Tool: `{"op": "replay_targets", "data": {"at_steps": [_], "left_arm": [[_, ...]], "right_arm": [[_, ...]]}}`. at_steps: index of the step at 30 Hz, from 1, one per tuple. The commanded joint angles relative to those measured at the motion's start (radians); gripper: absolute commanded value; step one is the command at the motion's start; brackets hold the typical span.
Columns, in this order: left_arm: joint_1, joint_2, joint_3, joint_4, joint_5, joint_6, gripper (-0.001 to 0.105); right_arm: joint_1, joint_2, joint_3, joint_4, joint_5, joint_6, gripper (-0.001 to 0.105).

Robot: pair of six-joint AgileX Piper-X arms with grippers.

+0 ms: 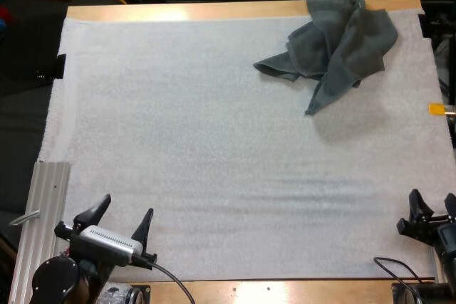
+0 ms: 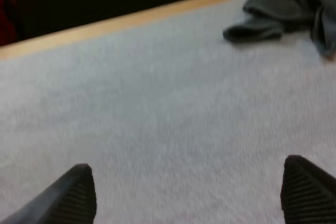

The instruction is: Pick towel from pile, fold and stack

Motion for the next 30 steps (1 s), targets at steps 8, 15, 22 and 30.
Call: {"op": "replay_targets", "data": {"at_steps": [8,15,22,30], "left_arm": [[-0.004,-0.14,-0.003,-0.074,0.005,-0.028,0.07],[-0.004,-0.118,-0.064,-0.076,0.095,-0.068,0.07],[-0.004,-0.071,-0.186,-0.052,0.12,-0.068,0.07],[-0.004,0.052,-0.273,0.034,0.236,-0.068,0.07]], "right_arm": [[-0.004,-0.046,-0.019,-0.017,-0.067,0.001,0.063],[-0.004,-0.046,-0.062,-0.017,-0.104,0.001,0.063],[-0.004,-0.031,-0.16,0.063,-0.12,0.008,0.063],[-0.004,0.037,-0.276,0.167,-0.173,0.02,0.063]]}}
